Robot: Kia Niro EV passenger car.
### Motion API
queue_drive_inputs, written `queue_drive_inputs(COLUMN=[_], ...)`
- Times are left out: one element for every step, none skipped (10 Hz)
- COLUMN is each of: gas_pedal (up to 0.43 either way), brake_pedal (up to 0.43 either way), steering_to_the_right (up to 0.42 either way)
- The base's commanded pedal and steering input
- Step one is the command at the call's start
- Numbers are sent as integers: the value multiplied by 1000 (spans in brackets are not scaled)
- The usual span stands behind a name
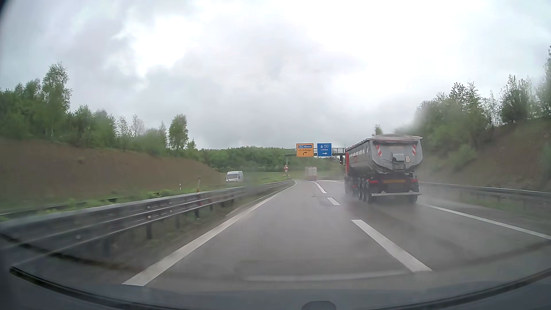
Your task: Follow the waypoints while adhering to traffic rules and regulations
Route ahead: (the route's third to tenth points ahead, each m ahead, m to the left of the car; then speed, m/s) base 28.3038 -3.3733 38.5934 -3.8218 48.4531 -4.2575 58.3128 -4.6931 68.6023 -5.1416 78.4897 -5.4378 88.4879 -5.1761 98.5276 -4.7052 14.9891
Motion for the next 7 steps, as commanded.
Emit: queue_drive_inputs(gas_pedal=[20, 20, 20, 20, 20, 8, 8], brake_pedal=[0, 0, 0, 0, 0, 0, 0], steering_to_the_right=[11, 11, 10, 10, 10, 9, 9])
